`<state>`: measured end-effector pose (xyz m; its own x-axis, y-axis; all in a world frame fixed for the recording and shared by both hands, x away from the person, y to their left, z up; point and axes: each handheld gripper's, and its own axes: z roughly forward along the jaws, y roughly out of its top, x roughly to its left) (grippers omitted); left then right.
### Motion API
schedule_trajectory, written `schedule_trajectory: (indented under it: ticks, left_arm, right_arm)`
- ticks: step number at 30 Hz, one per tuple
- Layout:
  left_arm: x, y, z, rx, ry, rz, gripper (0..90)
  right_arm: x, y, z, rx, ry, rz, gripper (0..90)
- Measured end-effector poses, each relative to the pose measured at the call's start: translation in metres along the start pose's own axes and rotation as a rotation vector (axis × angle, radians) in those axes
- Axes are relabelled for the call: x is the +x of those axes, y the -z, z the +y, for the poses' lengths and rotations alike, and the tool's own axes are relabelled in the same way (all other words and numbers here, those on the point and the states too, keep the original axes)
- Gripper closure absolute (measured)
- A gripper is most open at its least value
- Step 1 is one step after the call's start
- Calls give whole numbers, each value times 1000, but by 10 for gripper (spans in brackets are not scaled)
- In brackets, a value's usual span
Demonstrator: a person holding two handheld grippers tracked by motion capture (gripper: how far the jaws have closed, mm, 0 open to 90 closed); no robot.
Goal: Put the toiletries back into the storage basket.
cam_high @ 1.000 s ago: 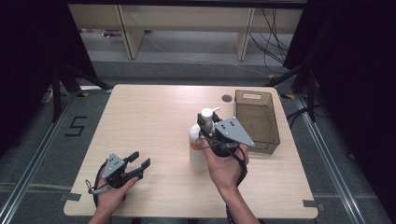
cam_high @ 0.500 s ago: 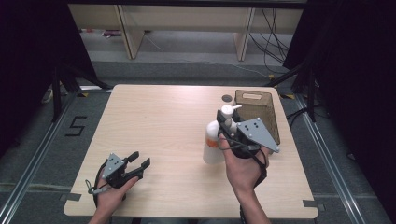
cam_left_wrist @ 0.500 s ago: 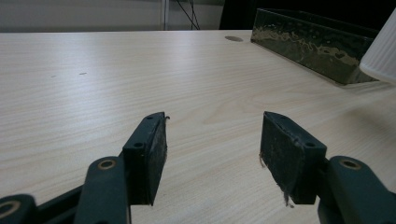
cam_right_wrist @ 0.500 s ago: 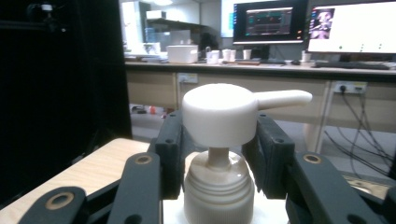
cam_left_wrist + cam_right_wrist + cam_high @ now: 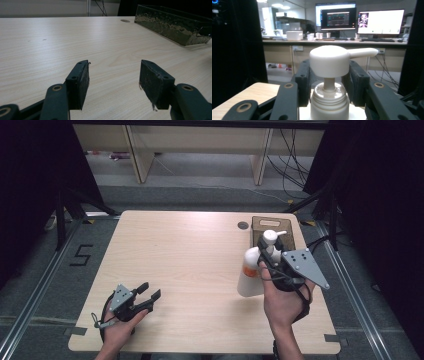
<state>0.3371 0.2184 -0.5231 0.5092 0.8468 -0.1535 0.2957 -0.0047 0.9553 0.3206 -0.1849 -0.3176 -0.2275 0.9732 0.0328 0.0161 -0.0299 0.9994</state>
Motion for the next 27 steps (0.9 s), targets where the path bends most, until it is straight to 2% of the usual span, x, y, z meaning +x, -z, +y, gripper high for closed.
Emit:
schedule_trajectory:
  ticks: [4, 5, 6, 8, 9, 15, 20, 23, 24, 27]
  left_arm:
    - [0, 0, 0, 4, 1, 1, 405]
    - [0, 0, 0, 7, 0, 1, 405]
    - [0, 0, 0, 6, 2, 1, 405]
    - [0, 1, 0, 4, 5, 0, 405]
    - [0, 1, 0, 4, 5, 0, 405]
    - [0, 1, 0, 5, 2, 0, 405]
    - [0, 1, 0, 5, 6, -1, 405]
    - [0, 1, 0, 6, 4, -1, 405]
    - [0, 1, 0, 5, 3, -1, 405]
    - [0, 1, 0, 5, 2, -1, 405]
  right_arm:
    - [-5, 2, 1, -3, -9, -14, 606]
    - [-8, 2, 1, -11, 7, -25, 606]
    - [-9, 2, 1, -6, -11, -27, 606]
    - [-14, 3, 2, -14, 7, -44, 606]
    - [-17, 5, 3, -17, -2, -52, 606]
    - [-22, 7, 6, -28, -14, -76, 606]
    - [-29, 6, 10, -32, -2, -100, 606]
    - [-31, 6, 11, -36, -14, -102, 606]
    - [-32, 5, 12, -44, 0, -113, 606]
    - [-34, 4, 13, -39, -17, -112, 606]
